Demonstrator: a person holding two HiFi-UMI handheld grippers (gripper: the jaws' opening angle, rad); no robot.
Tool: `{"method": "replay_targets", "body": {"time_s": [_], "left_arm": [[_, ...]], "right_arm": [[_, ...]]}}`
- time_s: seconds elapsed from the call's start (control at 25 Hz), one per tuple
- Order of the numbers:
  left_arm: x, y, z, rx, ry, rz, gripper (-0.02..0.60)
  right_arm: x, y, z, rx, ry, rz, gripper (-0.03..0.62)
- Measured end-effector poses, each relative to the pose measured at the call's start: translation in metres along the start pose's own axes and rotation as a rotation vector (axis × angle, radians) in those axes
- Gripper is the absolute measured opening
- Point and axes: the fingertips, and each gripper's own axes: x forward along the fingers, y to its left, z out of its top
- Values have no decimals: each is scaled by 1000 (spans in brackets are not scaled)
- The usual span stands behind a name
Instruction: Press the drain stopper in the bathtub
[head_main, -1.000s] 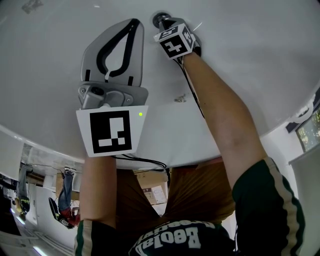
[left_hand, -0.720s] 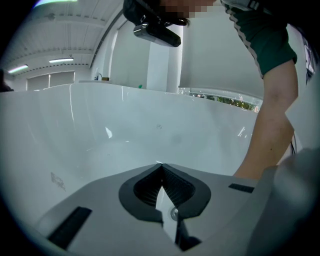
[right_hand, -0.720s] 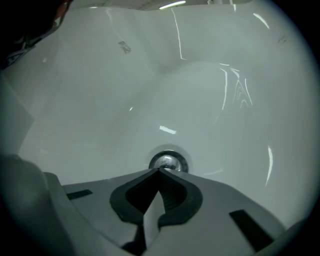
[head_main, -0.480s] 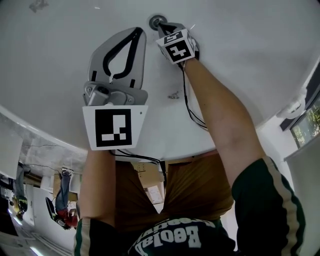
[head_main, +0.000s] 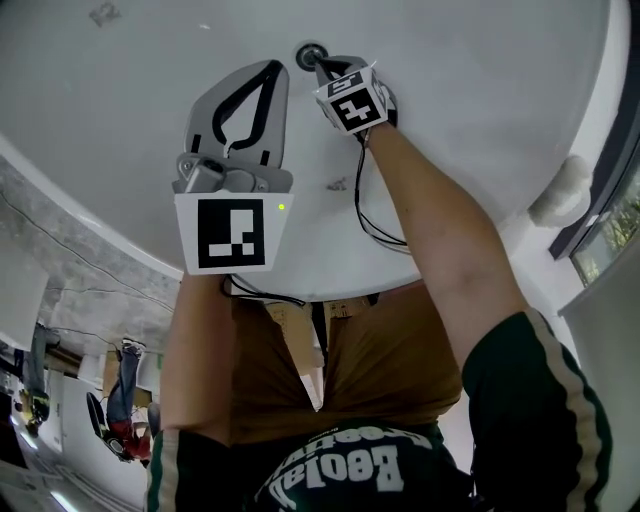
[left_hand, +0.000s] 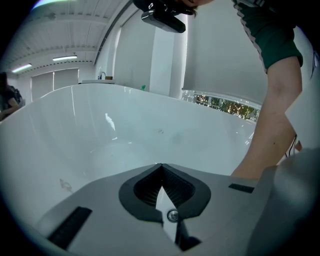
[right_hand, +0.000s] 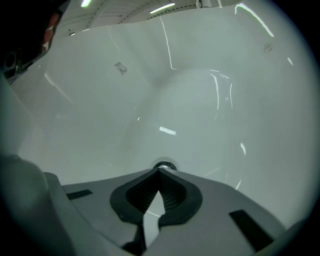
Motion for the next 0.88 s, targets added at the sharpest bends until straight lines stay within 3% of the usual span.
{"method": "replay_targets", "body": {"time_s": [0.4,0.88], "left_arm": [[-37,-13,39,-33,-4,47,5],[-66,-18,118,7,-52,32,5]], "right_arm": [[-73,8,23,46,-87,27,11],[-189,39,61,-29,-140,49,11]]}}
